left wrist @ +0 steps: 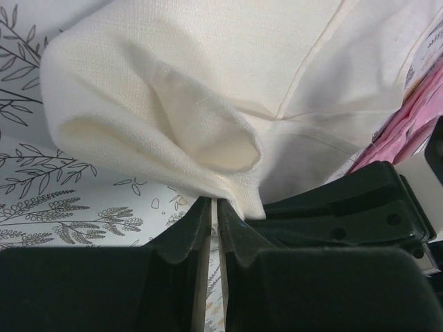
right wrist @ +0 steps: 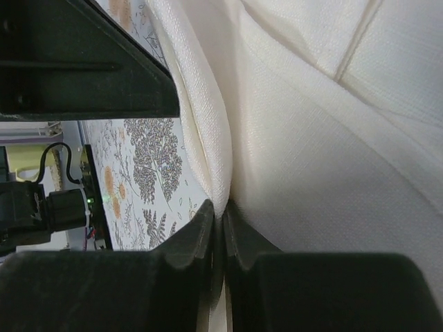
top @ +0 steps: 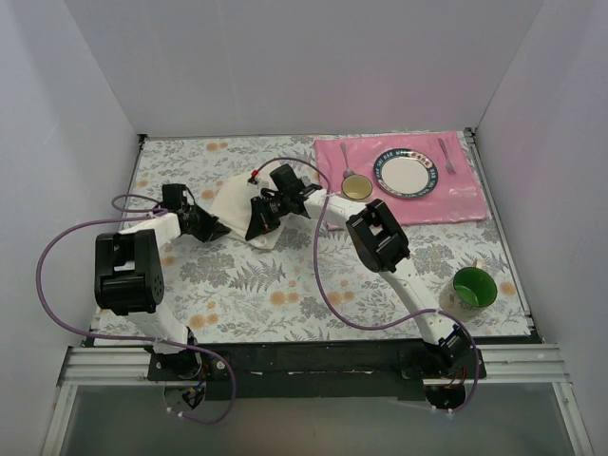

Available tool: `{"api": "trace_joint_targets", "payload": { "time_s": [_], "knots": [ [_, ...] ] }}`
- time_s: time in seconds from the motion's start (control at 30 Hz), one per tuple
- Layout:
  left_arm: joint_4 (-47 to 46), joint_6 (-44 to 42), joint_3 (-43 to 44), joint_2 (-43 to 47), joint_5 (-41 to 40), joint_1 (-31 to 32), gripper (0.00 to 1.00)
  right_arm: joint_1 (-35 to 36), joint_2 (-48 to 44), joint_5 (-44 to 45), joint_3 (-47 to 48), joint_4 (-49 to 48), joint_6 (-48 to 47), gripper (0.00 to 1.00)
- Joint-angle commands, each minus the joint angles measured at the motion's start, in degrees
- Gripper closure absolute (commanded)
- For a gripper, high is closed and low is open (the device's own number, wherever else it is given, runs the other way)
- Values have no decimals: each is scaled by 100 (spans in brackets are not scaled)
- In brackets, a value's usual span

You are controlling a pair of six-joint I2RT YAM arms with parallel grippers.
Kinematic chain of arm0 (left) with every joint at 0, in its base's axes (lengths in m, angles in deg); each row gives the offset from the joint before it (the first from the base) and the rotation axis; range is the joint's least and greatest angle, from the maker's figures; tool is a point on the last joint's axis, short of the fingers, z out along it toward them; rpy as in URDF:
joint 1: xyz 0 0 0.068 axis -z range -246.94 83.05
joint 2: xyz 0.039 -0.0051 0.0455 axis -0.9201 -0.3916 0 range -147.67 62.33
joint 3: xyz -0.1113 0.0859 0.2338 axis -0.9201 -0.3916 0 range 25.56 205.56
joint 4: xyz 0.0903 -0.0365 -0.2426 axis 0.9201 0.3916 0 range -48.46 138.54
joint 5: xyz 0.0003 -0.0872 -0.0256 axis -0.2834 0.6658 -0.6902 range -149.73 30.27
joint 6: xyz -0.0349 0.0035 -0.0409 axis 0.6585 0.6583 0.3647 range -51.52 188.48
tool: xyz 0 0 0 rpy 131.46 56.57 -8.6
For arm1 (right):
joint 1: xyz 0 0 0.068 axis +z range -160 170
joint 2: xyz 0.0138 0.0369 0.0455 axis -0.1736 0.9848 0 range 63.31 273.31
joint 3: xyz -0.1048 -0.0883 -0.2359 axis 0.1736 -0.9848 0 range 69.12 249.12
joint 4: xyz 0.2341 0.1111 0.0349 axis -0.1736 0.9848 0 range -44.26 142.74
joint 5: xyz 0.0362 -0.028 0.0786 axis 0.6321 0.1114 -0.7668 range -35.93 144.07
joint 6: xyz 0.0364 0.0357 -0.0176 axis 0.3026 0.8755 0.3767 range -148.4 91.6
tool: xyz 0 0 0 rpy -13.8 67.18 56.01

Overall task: Fold the napkin, place the utensils inside, and roll it up
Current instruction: Roll the napkin with the utensil

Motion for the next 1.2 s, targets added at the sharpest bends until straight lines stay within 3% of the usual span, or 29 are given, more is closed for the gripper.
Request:
{"api": "trace_joint_targets", "payload": {
  "time_s": [0.0,0.27,0.6,0.9,1.17],
  "knots": [
    [-101,52,281,-78,43,27,92,-55,-26,226,397,558,-445,79],
    [-101,105,465,-456,17,36,94,-55,-271,921,1126,1701,-1403,51],
    [-83,157,580,-439,34,62,95,181,-808,2001,811,2150,-3000,14],
    [13,149,247,9,87,62,93,1086,-1229,3908,222,1658,-4067,5],
    [583,52,-527,1572,-448,54,59,1131,-1529,4033,11,1535,-3857,4]
  ]
}}
